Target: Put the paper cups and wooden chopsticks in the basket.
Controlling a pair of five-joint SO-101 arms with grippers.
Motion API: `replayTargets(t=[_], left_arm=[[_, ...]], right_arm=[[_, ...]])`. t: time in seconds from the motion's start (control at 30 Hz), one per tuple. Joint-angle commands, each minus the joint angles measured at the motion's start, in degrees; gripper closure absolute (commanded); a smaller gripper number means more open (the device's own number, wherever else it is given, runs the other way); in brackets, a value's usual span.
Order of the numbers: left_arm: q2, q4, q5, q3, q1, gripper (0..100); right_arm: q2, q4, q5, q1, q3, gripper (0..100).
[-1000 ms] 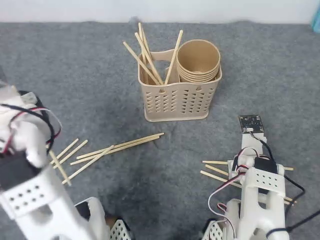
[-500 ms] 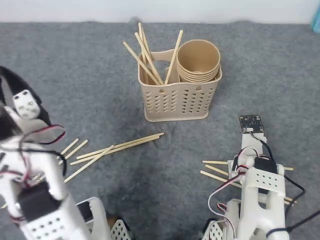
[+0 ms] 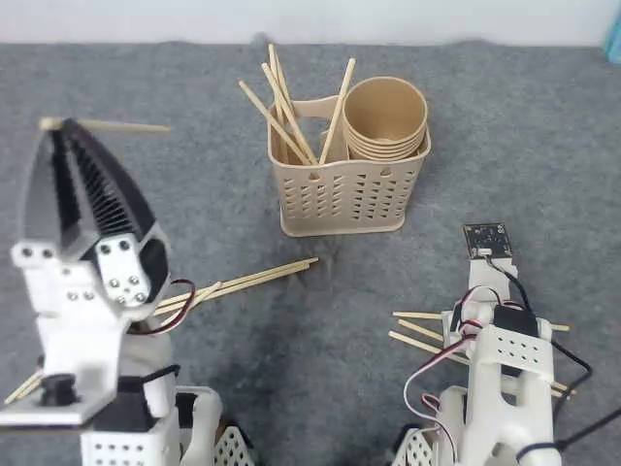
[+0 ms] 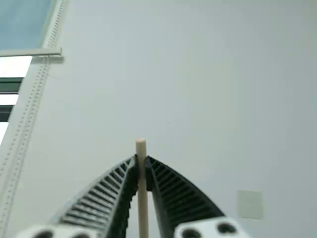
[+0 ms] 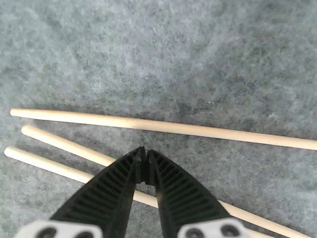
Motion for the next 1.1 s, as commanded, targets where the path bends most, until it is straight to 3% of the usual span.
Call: replayTargets(t=[0.0,0.17,0.43,0.67,1.07], left_arm=[[7.1,2.3,1.8,-7.8,4.6,99],[18.1,5.2,11.3,-19.8,6.6,99],[35.2,12.7,12.1,-29.8,13.2,99],[46.8,5.5,12.3,-29.6,13.4,99],[50.5,5.1,12.4,-17.3,15.0,99]], right_arm=[[-1.3,0.3,0.6,-0.7,-0.2,99.1],[-1.3,0.3,0.7,-0.7,-0.2,99.1],[-1.3,0.1,0.8,-0.7,-0.3,99.1],[-1.3,0.0,0.8,-0.7,-0.4,99.1],[-1.3,0.0,0.9,-2.2,-0.5,99.1]])
